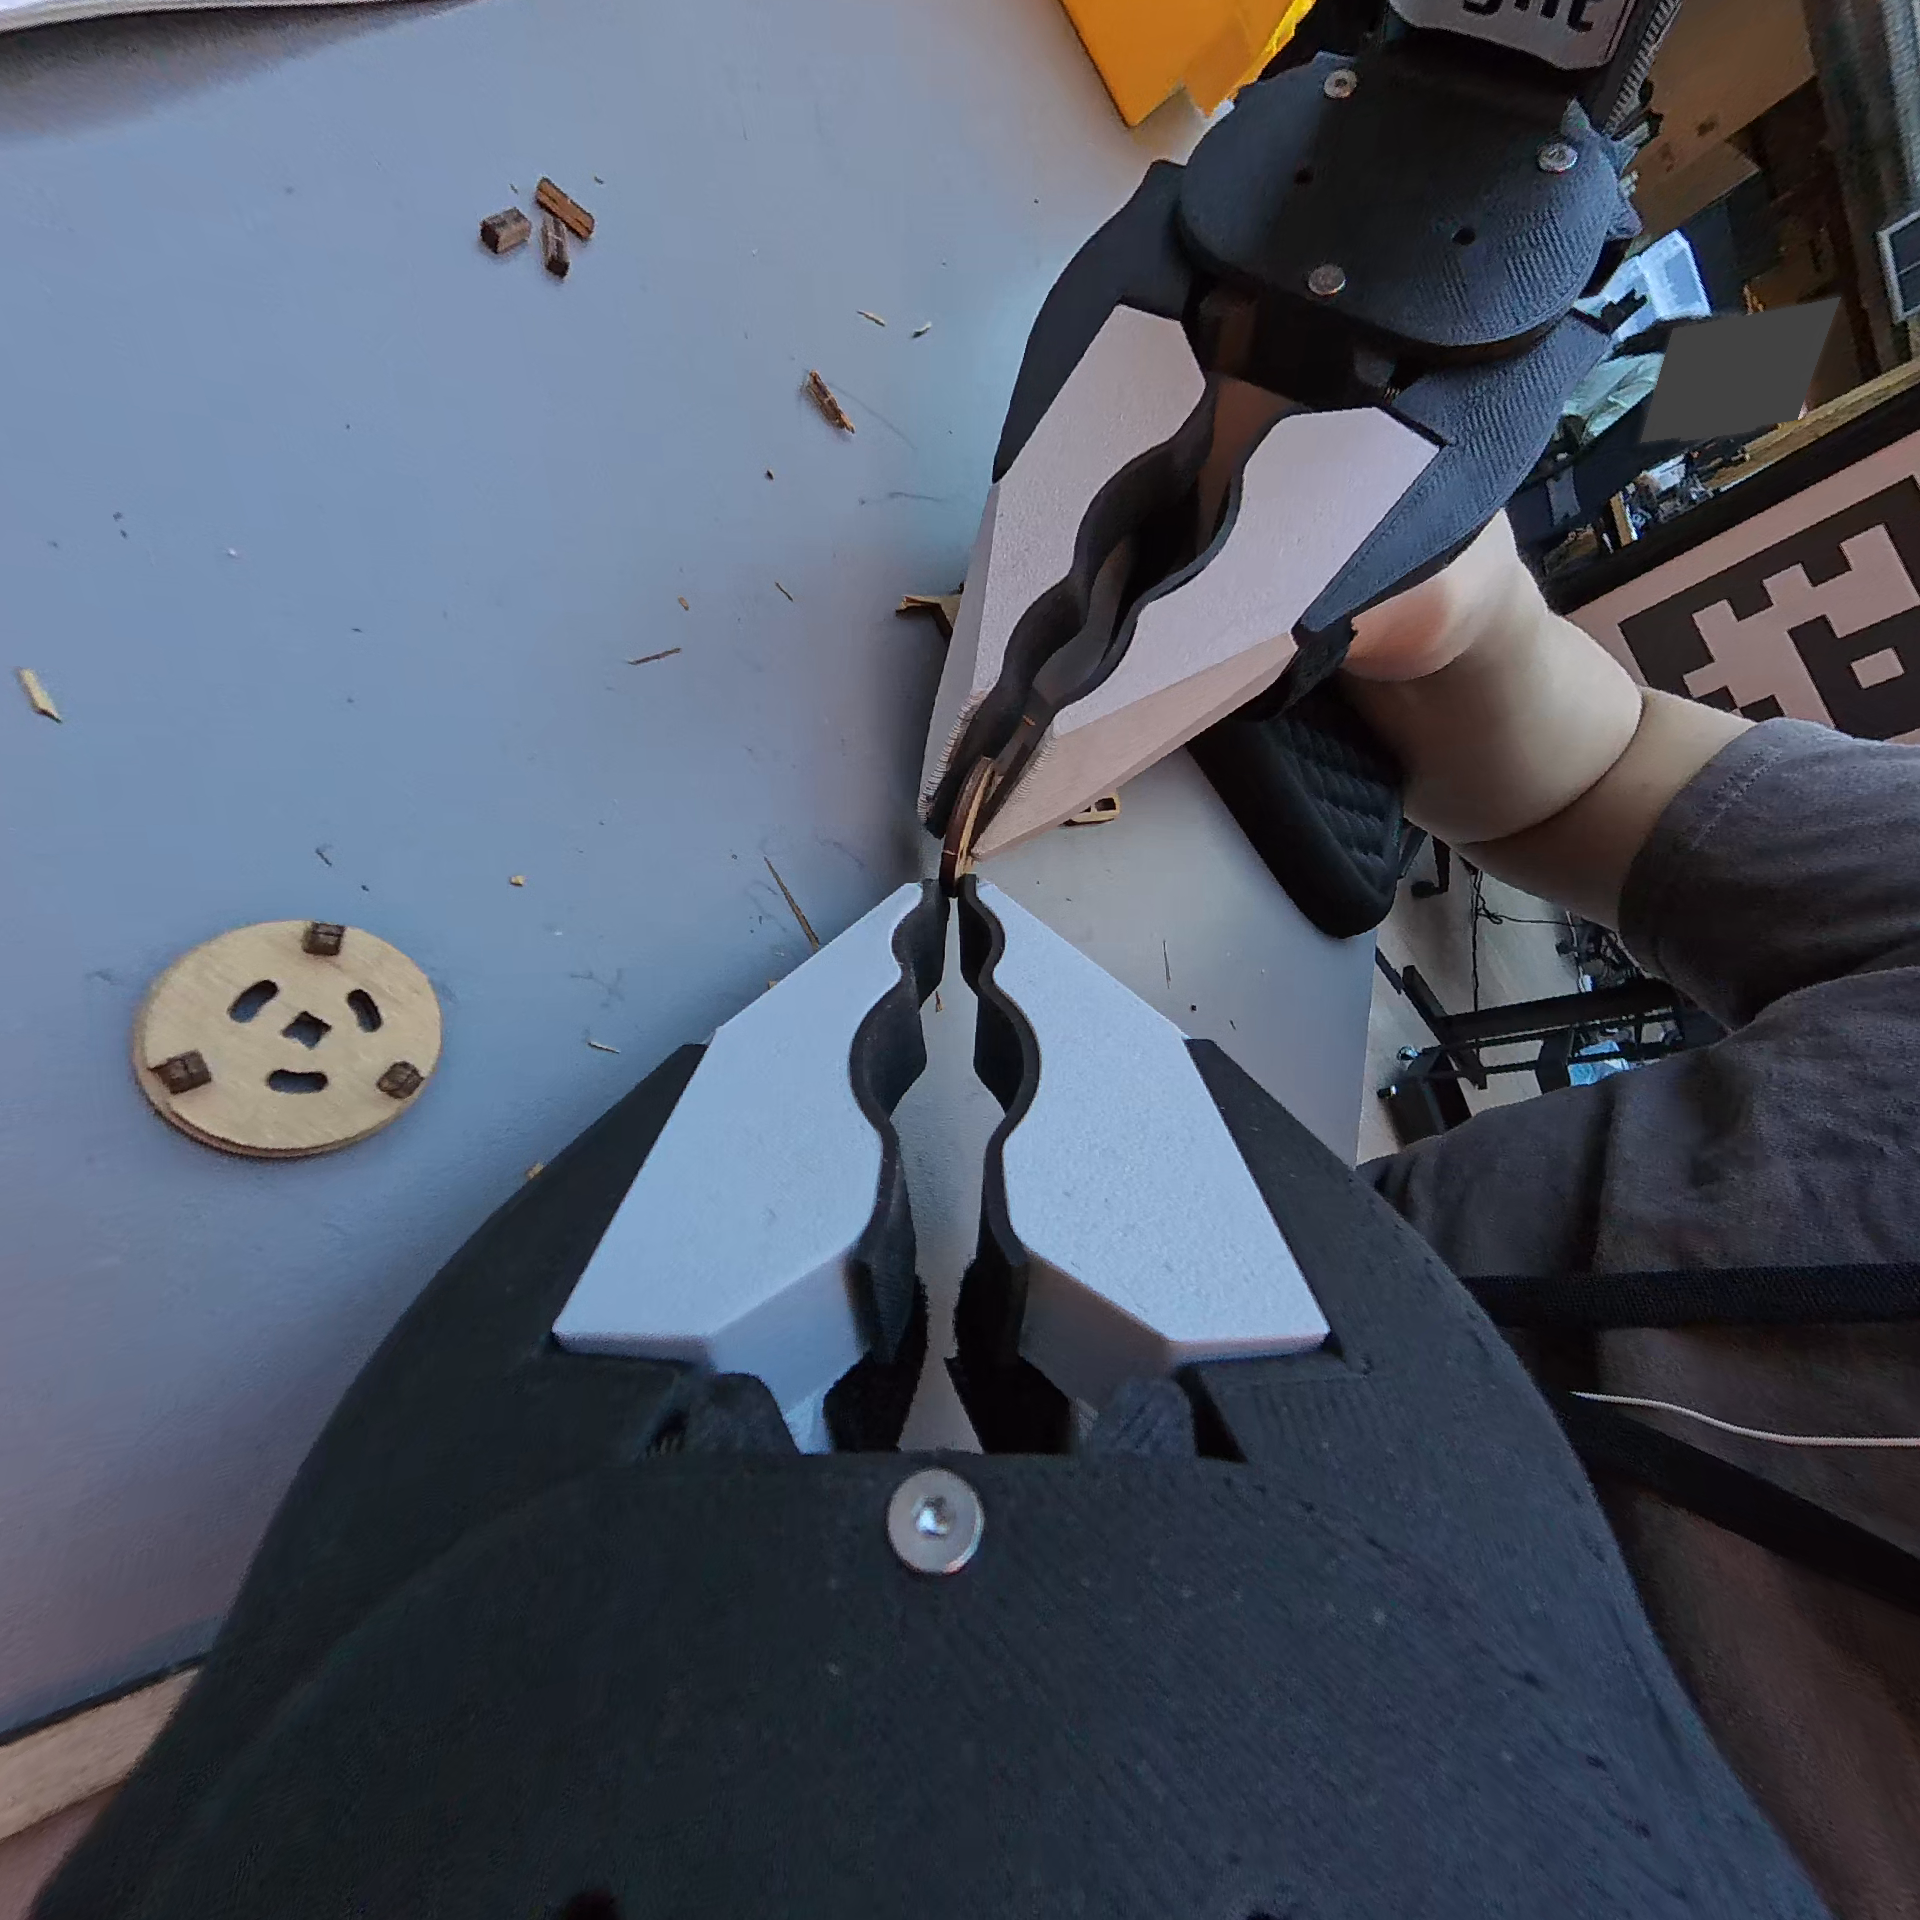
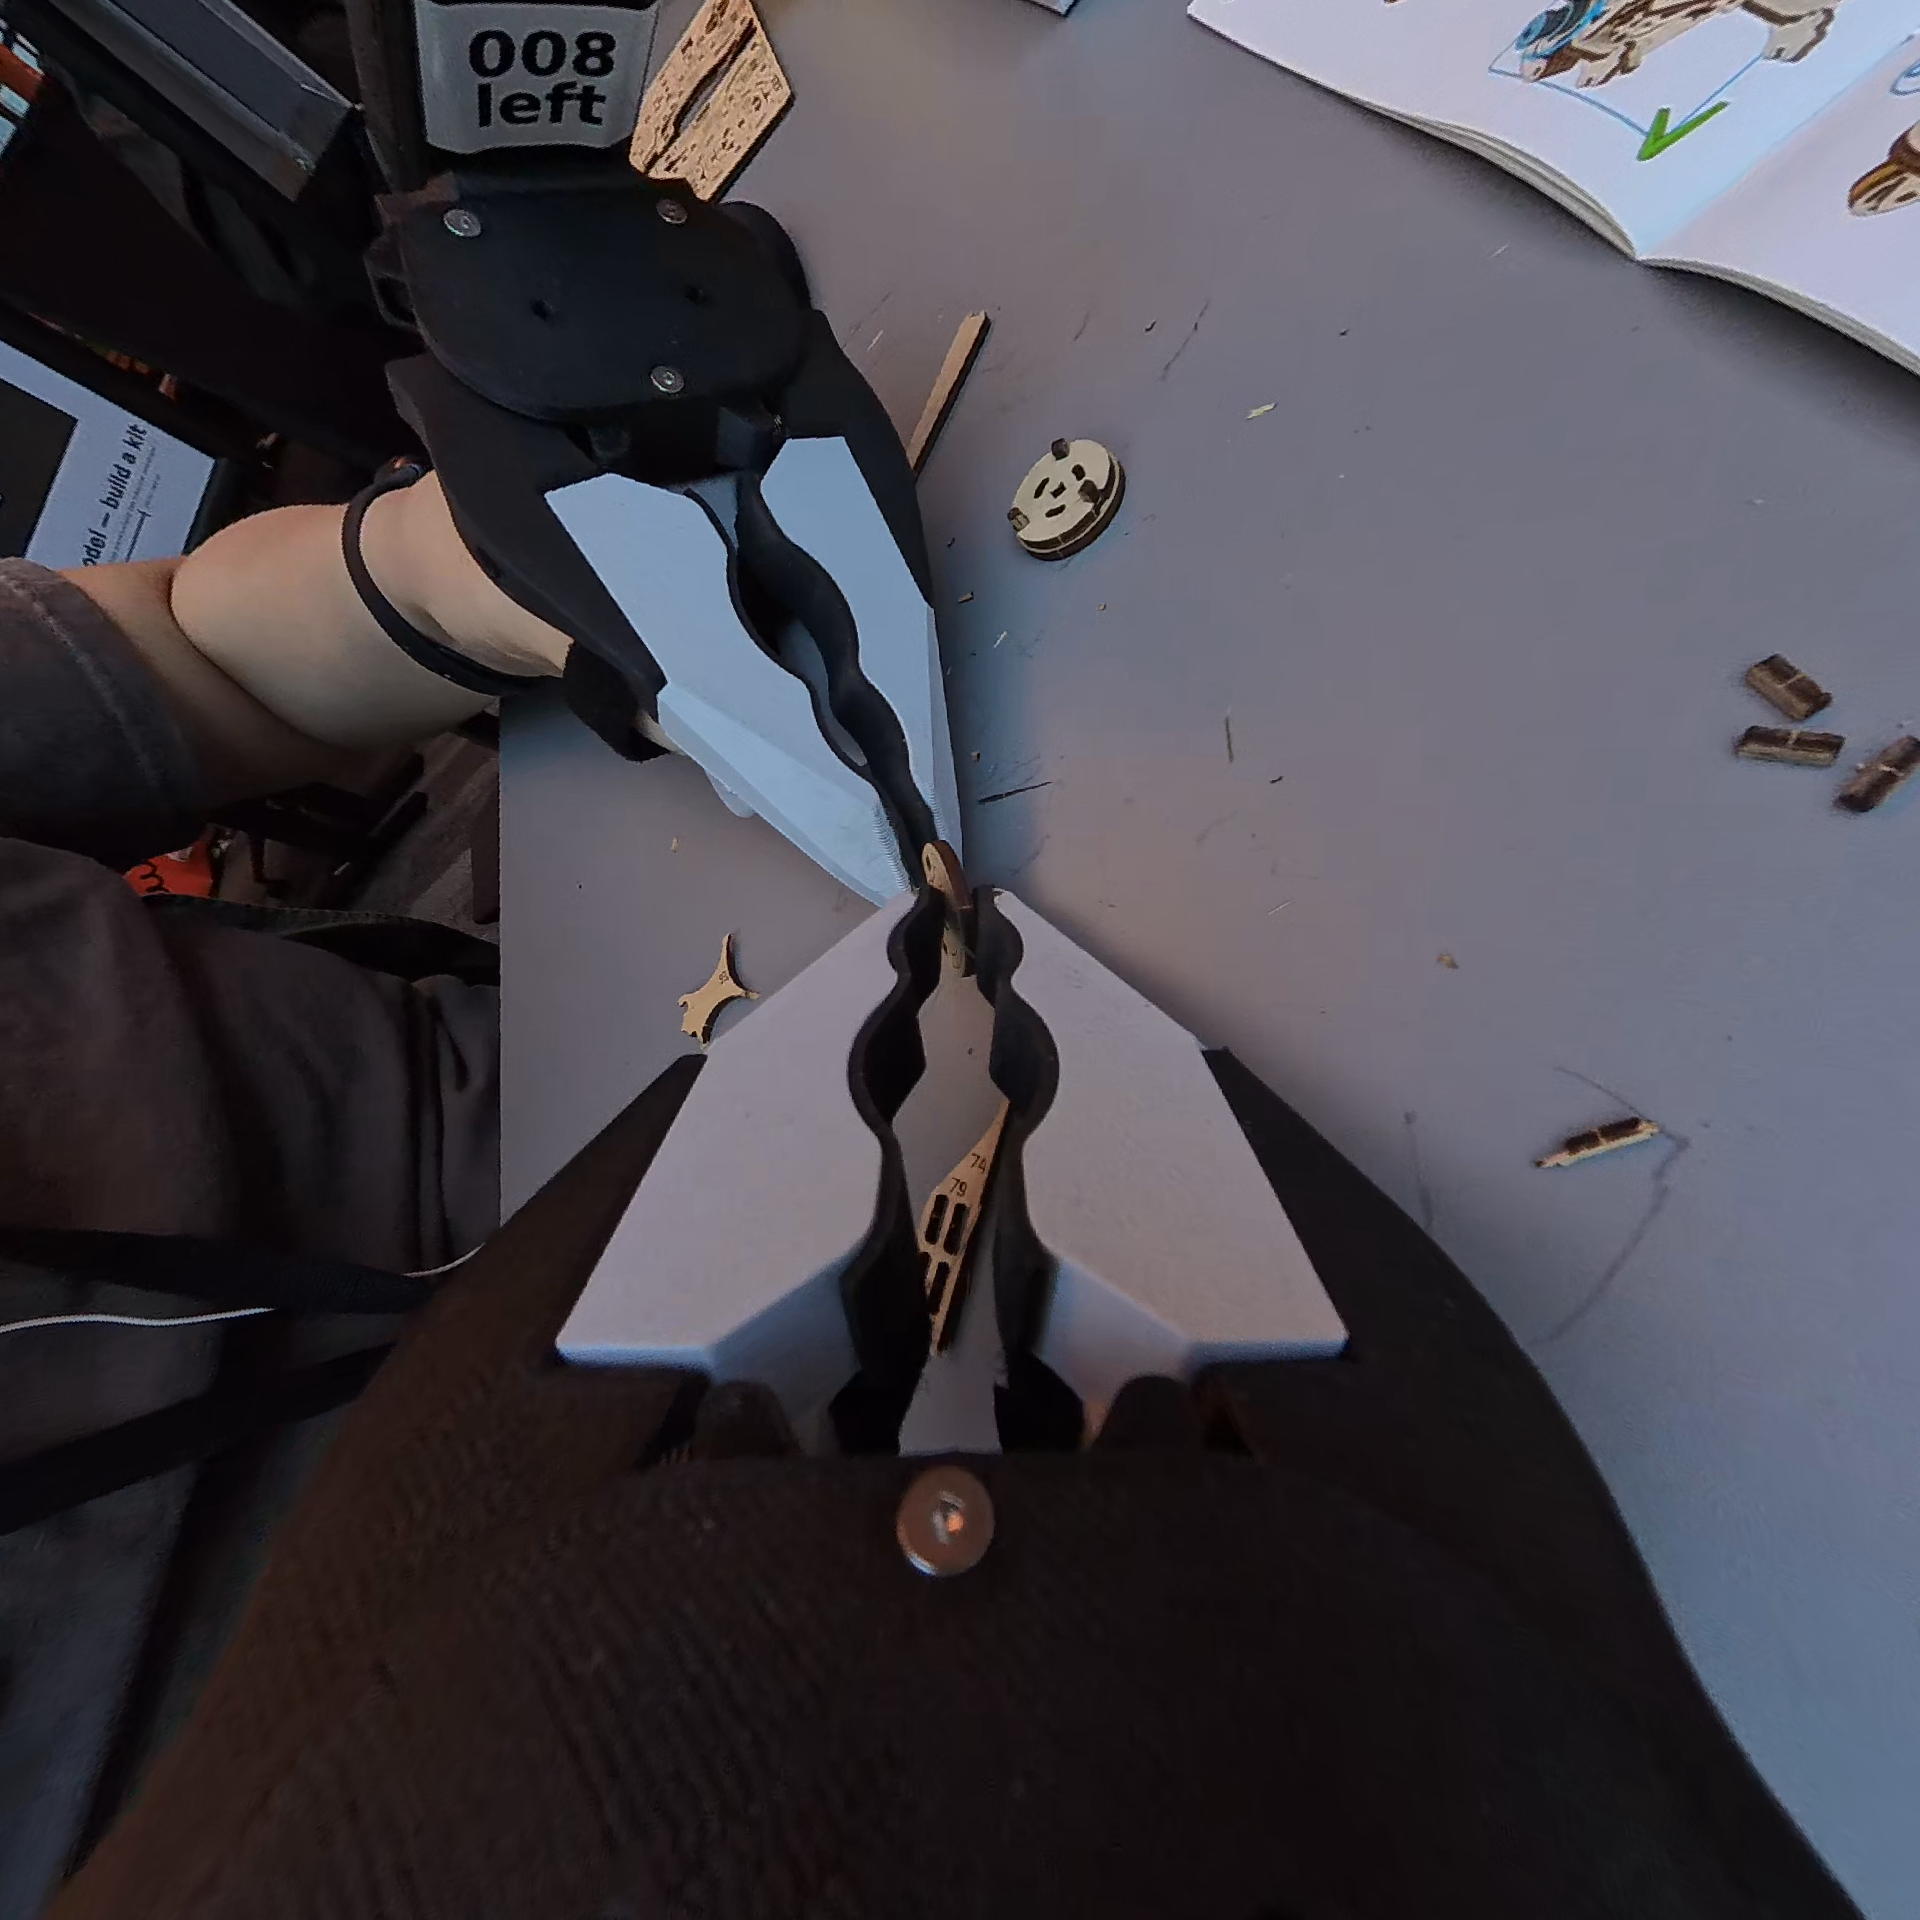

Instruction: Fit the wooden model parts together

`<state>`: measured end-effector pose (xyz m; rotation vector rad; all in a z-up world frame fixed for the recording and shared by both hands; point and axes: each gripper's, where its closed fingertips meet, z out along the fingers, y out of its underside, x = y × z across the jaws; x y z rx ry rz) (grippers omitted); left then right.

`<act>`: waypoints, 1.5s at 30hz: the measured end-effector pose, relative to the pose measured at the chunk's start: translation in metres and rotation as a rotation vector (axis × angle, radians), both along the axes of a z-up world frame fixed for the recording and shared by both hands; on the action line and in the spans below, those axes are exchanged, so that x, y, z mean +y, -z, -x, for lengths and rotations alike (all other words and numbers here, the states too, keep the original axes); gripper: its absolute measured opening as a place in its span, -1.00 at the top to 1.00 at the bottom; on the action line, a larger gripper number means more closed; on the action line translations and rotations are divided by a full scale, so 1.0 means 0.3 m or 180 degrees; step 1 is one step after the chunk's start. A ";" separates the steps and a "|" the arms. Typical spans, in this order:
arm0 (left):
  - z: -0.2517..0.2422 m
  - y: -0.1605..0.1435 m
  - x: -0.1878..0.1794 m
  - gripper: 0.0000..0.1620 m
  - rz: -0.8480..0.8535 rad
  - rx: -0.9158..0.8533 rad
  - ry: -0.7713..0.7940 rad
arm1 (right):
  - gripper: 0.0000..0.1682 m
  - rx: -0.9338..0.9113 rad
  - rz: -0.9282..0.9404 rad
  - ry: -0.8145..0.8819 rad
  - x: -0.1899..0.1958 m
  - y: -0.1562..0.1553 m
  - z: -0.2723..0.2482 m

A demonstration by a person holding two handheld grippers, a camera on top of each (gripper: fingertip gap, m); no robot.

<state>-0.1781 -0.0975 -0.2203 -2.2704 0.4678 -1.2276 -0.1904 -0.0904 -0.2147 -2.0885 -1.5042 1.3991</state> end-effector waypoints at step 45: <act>-0.033 -0.224 0.034 1.00 -0.0725 -0.1242 -0.0058 | 0.98 0.1274 0.1110 0.0070 0.021 -0.226 0.007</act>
